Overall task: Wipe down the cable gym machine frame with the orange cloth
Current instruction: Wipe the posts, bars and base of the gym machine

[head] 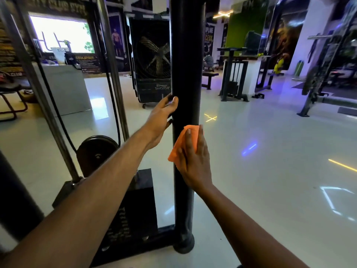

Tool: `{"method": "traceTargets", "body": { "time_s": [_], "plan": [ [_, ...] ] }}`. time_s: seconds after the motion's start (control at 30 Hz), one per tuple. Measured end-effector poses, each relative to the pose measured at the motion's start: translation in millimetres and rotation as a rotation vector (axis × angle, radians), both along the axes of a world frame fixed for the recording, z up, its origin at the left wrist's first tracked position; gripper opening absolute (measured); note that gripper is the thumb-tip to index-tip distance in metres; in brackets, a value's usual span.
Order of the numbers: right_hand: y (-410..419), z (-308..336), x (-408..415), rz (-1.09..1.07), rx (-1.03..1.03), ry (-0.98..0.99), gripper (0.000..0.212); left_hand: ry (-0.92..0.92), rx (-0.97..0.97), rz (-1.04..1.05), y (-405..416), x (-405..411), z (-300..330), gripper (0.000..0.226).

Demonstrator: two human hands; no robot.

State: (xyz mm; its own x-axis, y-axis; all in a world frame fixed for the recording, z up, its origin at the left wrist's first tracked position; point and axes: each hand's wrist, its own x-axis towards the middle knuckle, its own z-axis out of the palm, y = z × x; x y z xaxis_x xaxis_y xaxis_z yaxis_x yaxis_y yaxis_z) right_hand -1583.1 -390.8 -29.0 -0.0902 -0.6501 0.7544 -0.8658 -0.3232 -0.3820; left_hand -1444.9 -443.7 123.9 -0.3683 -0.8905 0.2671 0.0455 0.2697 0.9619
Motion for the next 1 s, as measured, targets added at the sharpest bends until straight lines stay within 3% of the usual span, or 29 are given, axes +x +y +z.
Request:
{"method": "traceTargets", "body": {
  "time_s": [0.17, 0.27, 0.5, 0.6, 0.8, 1.0],
  "plan": [
    [-6.0, 28.6, 7.8, 0.021, -0.051, -0.119, 0.088, 0.001, 0.055, -0.005, 5.1, -0.6, -17.5, 0.025],
    [-13.4, 38.6, 10.2, 0.004, -0.097, -0.140, 0.083, -0.011, 0.063, 0.000, 7.7, -0.3, -25.4, 0.025],
    [-6.2, -60.5, 7.7, 0.002, -0.029, -0.104, 0.092, -0.010, 0.053, -0.008, 0.3, -6.7, -83.0, 0.052],
    [-5.7, -66.8, 13.0, 0.027, -0.045, -0.143, 0.088, 0.042, 0.066, 0.018, -2.6, -9.5, -107.3, 0.047],
    [-18.0, -18.6, 17.1, -0.006, -0.108, -0.195, 0.076, 0.083, 0.054, -0.004, -0.5, -9.6, -114.9, 0.050],
    [-6.3, -100.2, -0.4, 0.005, 0.001, -0.045, 0.086, 0.006, 0.014, 0.034, -2.4, -5.3, -113.0, 0.044]
  ]
}}
